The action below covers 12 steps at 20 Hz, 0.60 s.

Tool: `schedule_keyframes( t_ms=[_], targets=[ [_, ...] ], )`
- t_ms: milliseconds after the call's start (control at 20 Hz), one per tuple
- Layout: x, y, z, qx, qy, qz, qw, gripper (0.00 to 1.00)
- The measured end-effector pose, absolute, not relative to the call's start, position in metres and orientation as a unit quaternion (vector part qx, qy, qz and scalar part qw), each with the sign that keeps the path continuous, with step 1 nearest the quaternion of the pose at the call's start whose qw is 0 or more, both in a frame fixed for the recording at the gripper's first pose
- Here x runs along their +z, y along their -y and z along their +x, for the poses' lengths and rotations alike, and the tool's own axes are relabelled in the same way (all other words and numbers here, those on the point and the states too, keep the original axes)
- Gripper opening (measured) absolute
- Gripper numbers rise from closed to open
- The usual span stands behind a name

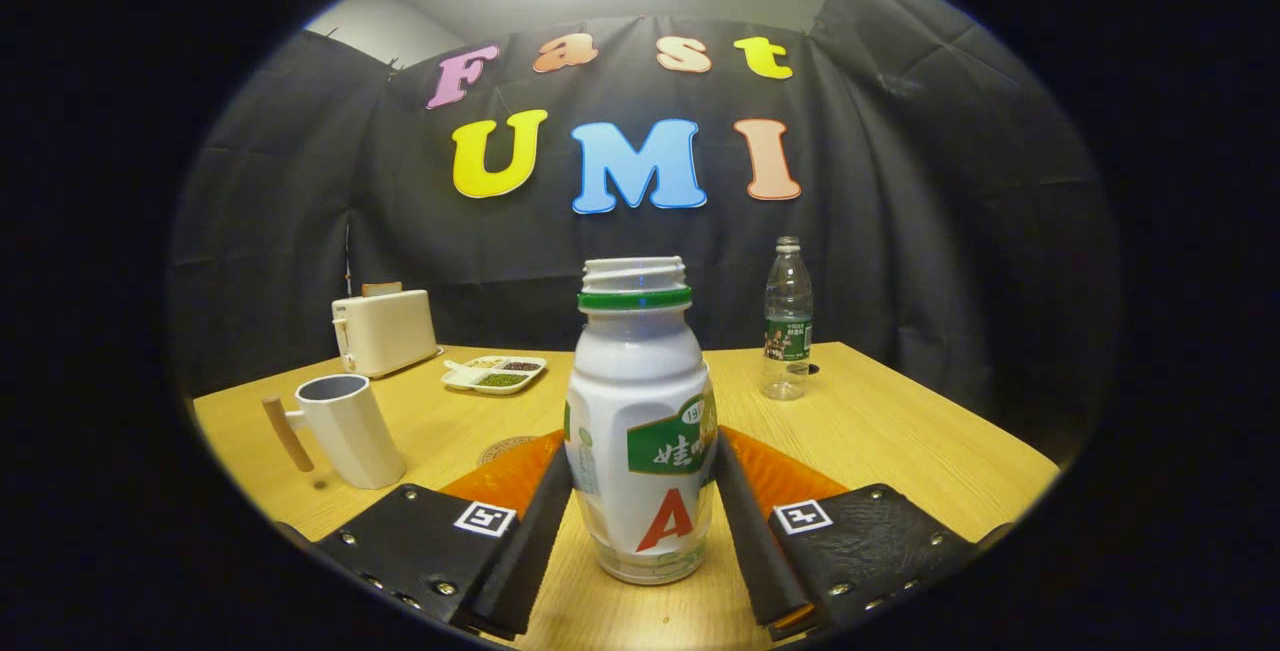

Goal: Take the bottle from table, then pour the juice into the cup, finally place the bottle on the coaster

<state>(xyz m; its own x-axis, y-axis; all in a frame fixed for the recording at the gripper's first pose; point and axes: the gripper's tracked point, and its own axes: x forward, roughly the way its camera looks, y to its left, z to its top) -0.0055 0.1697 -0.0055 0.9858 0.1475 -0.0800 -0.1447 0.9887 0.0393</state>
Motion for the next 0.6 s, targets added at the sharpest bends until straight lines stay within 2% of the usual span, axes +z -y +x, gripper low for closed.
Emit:
schedule_keyframes(
  t_ms=[150, 200, 600],
  targets=[
    [-0.004, -0.171, -0.006, 0.071, -0.048, 0.003, 0.996, 0.75],
    [-0.005, -0.171, -0.006, 0.073, -0.048, -0.001, 0.996, 0.70],
    [0.025, -0.180, -0.005, 0.052, -0.022, -0.107, 0.993, 0.70]
  ],
)
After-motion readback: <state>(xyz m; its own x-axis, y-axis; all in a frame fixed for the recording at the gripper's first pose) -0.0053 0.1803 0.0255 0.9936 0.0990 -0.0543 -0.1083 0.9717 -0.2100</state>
